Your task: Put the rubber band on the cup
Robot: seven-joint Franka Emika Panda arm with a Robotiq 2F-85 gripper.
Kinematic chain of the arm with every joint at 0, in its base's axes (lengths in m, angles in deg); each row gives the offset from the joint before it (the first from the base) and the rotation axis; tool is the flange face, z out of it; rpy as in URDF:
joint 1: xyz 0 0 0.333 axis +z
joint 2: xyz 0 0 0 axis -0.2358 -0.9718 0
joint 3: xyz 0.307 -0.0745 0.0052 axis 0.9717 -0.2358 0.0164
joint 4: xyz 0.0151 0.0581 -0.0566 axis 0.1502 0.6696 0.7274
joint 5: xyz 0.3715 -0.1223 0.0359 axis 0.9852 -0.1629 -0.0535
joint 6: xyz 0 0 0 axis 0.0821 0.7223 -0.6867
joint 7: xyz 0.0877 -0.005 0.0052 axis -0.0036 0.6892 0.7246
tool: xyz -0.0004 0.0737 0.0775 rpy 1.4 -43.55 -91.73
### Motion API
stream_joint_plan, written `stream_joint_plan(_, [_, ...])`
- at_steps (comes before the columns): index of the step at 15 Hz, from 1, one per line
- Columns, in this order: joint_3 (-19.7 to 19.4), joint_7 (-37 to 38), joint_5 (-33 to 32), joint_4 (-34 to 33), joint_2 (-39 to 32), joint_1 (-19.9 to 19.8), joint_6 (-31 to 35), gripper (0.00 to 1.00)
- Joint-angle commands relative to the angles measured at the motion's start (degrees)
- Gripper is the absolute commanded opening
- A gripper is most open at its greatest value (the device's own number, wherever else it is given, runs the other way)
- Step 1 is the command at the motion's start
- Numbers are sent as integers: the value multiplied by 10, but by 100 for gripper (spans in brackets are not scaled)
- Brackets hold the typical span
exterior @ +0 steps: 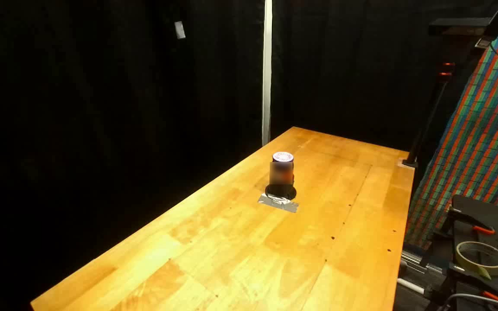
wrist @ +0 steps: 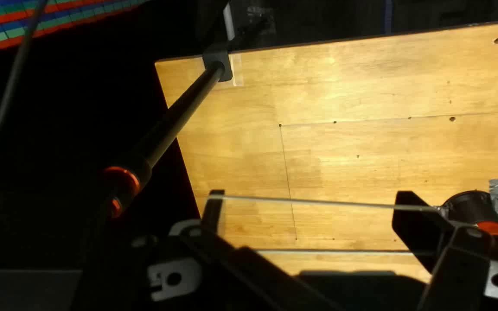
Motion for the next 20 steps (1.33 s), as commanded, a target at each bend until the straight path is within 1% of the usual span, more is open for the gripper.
stream_joint_plan(1, [-2,3,-3,-5,1,5,-3,100])
stream_joint_plan(17, [-3,3,-3,-11,5,5,-3,100])
stream_joint_plan(18, [9,13,1,-16,-4,10,-2,100])
stream_joint_plan(20, [52,43,-2,-19,-24,25,7,100])
